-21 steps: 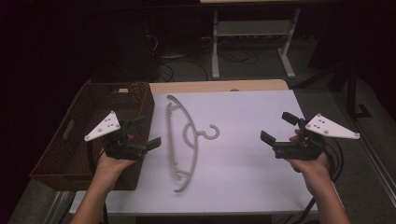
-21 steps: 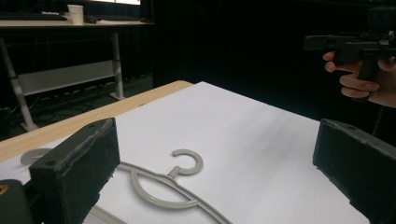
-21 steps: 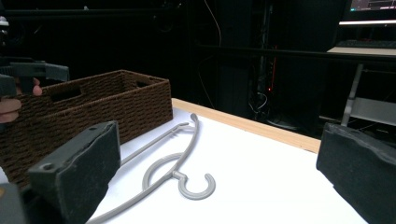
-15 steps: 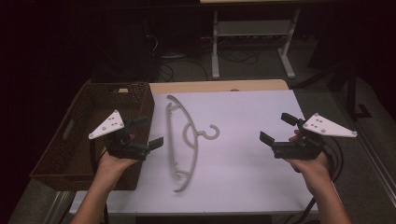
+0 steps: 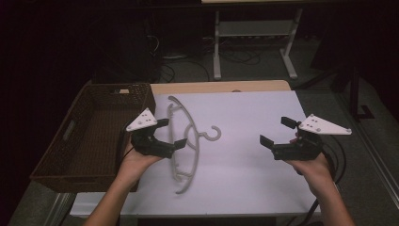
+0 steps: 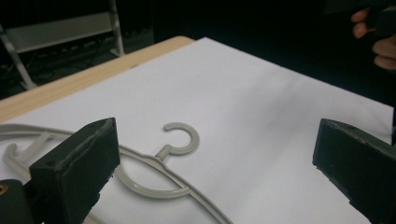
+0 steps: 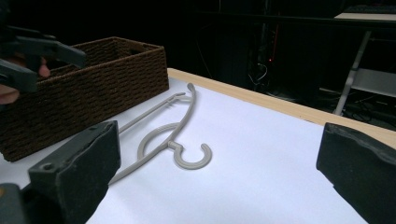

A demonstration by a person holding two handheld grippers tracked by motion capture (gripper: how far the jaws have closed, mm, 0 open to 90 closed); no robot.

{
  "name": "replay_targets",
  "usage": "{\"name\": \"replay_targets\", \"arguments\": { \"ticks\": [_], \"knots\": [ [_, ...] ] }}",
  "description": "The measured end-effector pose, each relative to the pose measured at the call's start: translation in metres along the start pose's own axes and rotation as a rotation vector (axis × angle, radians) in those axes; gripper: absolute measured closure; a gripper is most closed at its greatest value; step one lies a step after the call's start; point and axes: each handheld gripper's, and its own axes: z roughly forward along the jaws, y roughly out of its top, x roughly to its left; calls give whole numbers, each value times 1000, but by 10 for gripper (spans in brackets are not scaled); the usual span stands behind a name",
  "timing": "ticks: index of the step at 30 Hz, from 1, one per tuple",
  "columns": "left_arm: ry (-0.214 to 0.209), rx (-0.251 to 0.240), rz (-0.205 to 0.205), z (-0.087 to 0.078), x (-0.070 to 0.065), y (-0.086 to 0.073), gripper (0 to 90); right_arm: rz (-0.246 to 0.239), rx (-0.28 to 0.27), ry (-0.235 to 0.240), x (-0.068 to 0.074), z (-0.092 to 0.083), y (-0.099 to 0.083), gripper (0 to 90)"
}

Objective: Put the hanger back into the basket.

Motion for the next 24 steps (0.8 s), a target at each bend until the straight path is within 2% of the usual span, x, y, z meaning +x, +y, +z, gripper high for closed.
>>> {"name": "replay_targets", "arguments": {
  "ticks": [2, 4, 5, 6, 11, 12, 15, 19, 21, 24],
  "knots": [
    [5, 12, 0, 5, 0, 0, 4, -2, 2, -1, 0, 0, 0, 0],
    [33, 43, 1, 19, 5, -2, 5, -3, 11, -7, 1, -1, 0, 0],
    [33, 43, 1, 19, 5, -2, 5, -3, 11, -7, 1, -1, 0, 0],
    [51, 55, -7, 27, 9, -2, 7, -1, 14, -8, 1, -1, 1, 0],
    [69, 76, -23, 44, 17, -2, 8, -5, 9, -7, 2, -1, 3, 0],
    [75, 84, -36, 51, 22, -2, 9, -3, 10, -6, 2, -1, 3, 0],
    [85, 98, -50, 62, 30, -2, 44, -8, 9, 0, 2, 0, 3, 0],
    [123, 128, -50, 74, 41, -2, 69, -8, 7, 1, 1, 0, 2, 0],
    [140, 142, -58, 80, 47, -3, 139, -5, 6, 1, 1, 0, 2, 0],
    [162, 174, -68, 88, 57, -6, 196, 0, 10, 2, 2, -1, 3, 0]
  ]
}}
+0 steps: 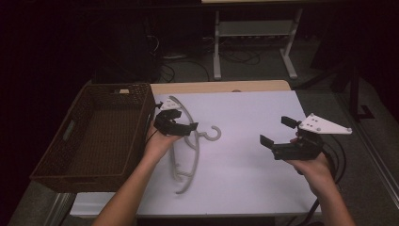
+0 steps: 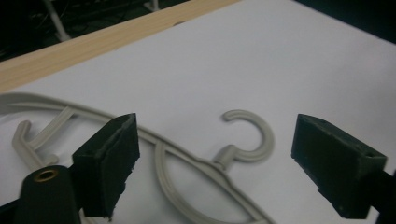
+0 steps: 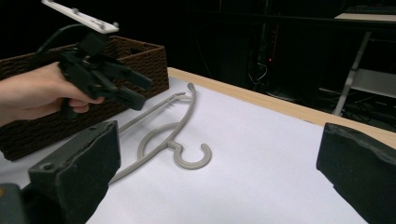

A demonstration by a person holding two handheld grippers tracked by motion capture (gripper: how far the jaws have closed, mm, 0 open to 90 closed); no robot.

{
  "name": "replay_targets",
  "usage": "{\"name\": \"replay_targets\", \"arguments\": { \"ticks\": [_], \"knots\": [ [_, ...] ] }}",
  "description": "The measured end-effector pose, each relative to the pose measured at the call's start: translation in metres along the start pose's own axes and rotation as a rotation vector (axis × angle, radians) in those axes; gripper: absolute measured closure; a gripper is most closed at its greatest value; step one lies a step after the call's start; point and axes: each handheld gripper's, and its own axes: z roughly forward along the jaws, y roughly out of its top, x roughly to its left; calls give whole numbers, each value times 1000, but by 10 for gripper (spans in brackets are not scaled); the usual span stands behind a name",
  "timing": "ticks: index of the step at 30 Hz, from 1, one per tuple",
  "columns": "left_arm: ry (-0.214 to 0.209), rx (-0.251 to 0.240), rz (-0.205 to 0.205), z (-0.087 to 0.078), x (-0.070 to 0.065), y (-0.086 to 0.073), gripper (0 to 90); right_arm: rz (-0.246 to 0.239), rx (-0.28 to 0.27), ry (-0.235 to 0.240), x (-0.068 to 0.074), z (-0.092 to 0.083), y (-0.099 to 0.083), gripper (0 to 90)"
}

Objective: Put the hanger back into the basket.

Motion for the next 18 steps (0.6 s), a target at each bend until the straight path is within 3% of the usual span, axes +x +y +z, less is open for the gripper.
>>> {"name": "replay_targets", "arguments": {
  "ticks": [5, 8, 14, 18],
  "knots": [
    [31, 34, -43, 15, 11, -1, 337, -4, 0, 2, 0, 1, 0, 0],
    [49, 54, -59, 23, 18, 0, 484, -7, 1, 3, 0, 1, 0, 0],
    [86, 96, -64, 36, 27, -2, 746, -7, 0, 2, 0, 1, 0, 0],
    [129, 167, -44, 51, 33, -3, 900, -9, 1, 3, 0, 1, -1, 0]
  ]
}}
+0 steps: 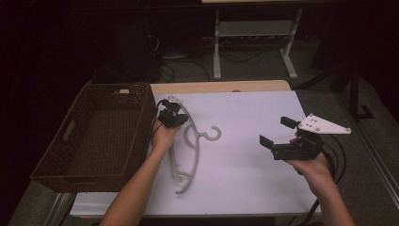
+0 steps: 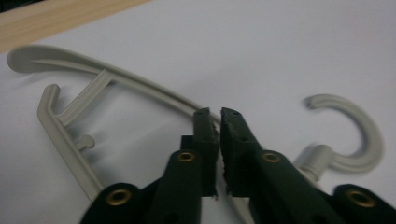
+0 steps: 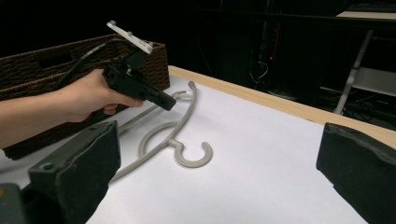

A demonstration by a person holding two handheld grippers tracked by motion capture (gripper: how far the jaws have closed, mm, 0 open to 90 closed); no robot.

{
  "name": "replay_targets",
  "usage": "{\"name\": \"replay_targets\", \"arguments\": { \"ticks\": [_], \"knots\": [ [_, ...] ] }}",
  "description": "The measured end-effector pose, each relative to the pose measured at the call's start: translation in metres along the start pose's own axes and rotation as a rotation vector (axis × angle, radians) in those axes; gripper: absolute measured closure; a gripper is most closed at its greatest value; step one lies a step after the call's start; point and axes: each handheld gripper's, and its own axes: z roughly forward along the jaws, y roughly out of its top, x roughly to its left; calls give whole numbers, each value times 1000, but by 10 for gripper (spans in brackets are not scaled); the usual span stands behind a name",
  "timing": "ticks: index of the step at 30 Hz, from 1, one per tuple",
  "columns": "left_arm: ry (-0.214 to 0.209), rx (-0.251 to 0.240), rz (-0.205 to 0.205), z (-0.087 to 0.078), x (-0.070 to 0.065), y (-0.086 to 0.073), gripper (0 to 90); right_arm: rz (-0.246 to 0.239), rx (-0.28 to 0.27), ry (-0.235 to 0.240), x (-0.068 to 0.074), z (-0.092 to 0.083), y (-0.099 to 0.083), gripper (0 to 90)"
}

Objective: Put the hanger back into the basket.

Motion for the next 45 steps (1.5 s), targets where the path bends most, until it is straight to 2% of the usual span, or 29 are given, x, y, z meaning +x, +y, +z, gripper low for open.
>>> {"name": "replay_targets", "arguments": {
  "ticks": [3, 9, 13, 16, 17, 20, 21, 24, 29, 32, 39, 41, 45],
  "knots": [
    [19, 33, 8, 10, 3, 1, 900, 7, 6, 3, 1, 0, 0, 0],
    [19, 85, 4, 23, 2, 0, 900, 7, 4, 2, 0, 0, -1, 0],
    [-15, 90, -9, 27, 0, -1, 900, 8, 0, 1, -1, 0, -1, 0],
    [-21, 93, -5, 29, -1, -1, 900, 10, -1, 5, -2, 0, -1, 0],
    [-56, 84, -19, 32, -3, 0, 900, 10, -1, 4, -2, 0, -2, 0],
    [-77, 91, 1, 34, -9, 1, 900, 15, 5, 6, -1, 1, -2, 0],
    [-109, 96, 17, 36, -17, 4, 900, 17, 4, 6, -1, 1, -2, 0],
    [-158, 93, 39, 39, -29, 6, 900, 18, 4, 7, -1, 1, -2, 0],
    [-216, 105, 87, 45, -50, 12, 900, 17, 2, 8, -2, 1, -2, 0],
    [-237, 122, 127, 49, -62, 17, 900, 15, -3, 10, -2, 0, -2, 0],
    [-293, 115, 165, 59, -96, 26, 900, 22, -4, 11, -3, 0, -2, 0],
    [-299, 133, 206, 59, -104, 30, 900, 22, -4, 11, -2, 0, -2, 0],
    [-321, 123, 238, 62, -122, 35, 900, 18, -7, 11, -3, -1, -2, 0]
  ]
}}
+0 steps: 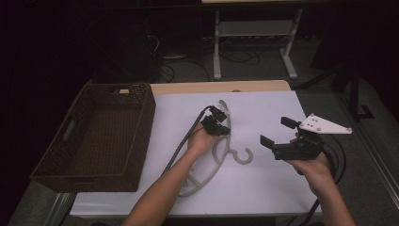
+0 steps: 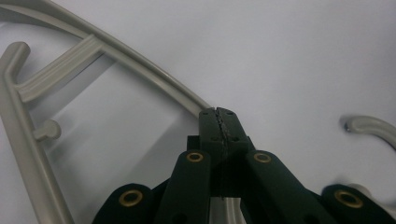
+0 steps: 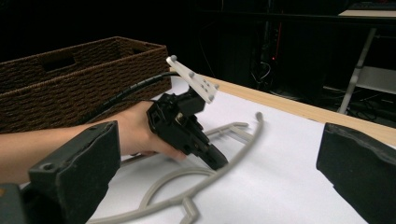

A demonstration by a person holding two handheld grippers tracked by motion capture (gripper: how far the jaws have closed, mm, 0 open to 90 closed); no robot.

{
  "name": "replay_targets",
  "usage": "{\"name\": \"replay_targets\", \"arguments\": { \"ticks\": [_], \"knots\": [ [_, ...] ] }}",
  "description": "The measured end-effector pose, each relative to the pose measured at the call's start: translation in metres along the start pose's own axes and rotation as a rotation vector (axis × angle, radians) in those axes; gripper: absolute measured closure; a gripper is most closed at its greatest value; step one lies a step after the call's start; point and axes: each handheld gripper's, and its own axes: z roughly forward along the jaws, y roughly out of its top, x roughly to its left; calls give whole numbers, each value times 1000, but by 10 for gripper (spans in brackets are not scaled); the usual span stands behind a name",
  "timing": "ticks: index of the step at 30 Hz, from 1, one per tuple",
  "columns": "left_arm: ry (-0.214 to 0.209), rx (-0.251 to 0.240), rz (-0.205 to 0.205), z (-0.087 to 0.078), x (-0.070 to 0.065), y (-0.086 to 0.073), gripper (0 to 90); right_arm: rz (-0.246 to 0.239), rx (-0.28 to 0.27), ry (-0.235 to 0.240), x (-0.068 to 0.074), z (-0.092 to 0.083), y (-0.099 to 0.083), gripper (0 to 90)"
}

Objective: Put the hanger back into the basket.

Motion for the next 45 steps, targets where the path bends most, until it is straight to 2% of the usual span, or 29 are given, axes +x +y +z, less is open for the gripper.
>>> {"name": "replay_targets", "arguments": {
  "ticks": [2, 4, 5, 6, 7, 8, 9, 13, 16, 19, 21, 24, 27, 29, 34, 35, 36, 41, 42, 45],
  "knots": [
    [-1, -1, 11, 0, -1, 2, 900, 0, 0, 0, 0, 0, 0, 0],
    [-7, -25, 2, -4, -2, 4, 900, 0, -2, -1, 0, -1, 0, 0],
    [8, -47, -12, -12, 1, 6, 900, 1, -4, -2, 0, -2, 0, 0],
    [21, -42, -4, -18, 5, 6, 900, 2, -4, -2, 0, -2, 1, 0],
    [31, -56, -15, -24, 10, 6, 900, 5, -6, -3, 0, -3, 1, 0],
    [31, -56, -15, -24, 10, 6, 900, 2, -7, -5, -1, -3, 1, 0],
    [63, -80, -33, -36, 22, 4, 900, 9, -5, -5, -1, -3, 1, 0],
    [128, -91, -80, -54, 49, -5, 900, 4, -3, -8, -1, -3, 1, 0],
    [139, -90, -131, -57, 63, -13, 900, 0, -1, -7, 0, -1, 1, 0],
    [141, -71, -150, -53, 69, -20, 900, 0, 0, -8, 0, -1, 1, 0],
    [137, -50, -145, -48, 71, -23, 900, 1, 0, -7, 0, -1, 0, 0],
    [120, -45, -156, -42, 71, -26, 900, 1, -4, -11, -1, -2, 0, 0],
    [98, -30, -142, -32, 64, -24, 900, 5, -6, -12, -1, -3, 0, 0],
    [102, -24, -127, -28, 59, -22, 900, 6, -8, -11, -1, -4, 1, 0],
    [69, -56, -144, -20, 51, -18, 900, 3, -17, -14, -1, -4, 1, 0],
    [57, -45, -120, -18, 47, -15, 900, 2, -17, -14, -1, -4, 1, 0],
    [57, -45, -120, -18, 47, -15, 900, 2, -17, -14, -1, -4, 1, 0],
    [15, -28, -55, -6, 30, -1, 900, -3, -14, -11, 0, -3, 1, 0],
    [15, -28, -55, -6, 30, -1, 900, -3, -13, -11, 0, -3, 1, 0],
    [-11, -41, -50, 2, 17, 9, 900, -4, -13, -8, 0, -3, 1, 0]
  ]
}}
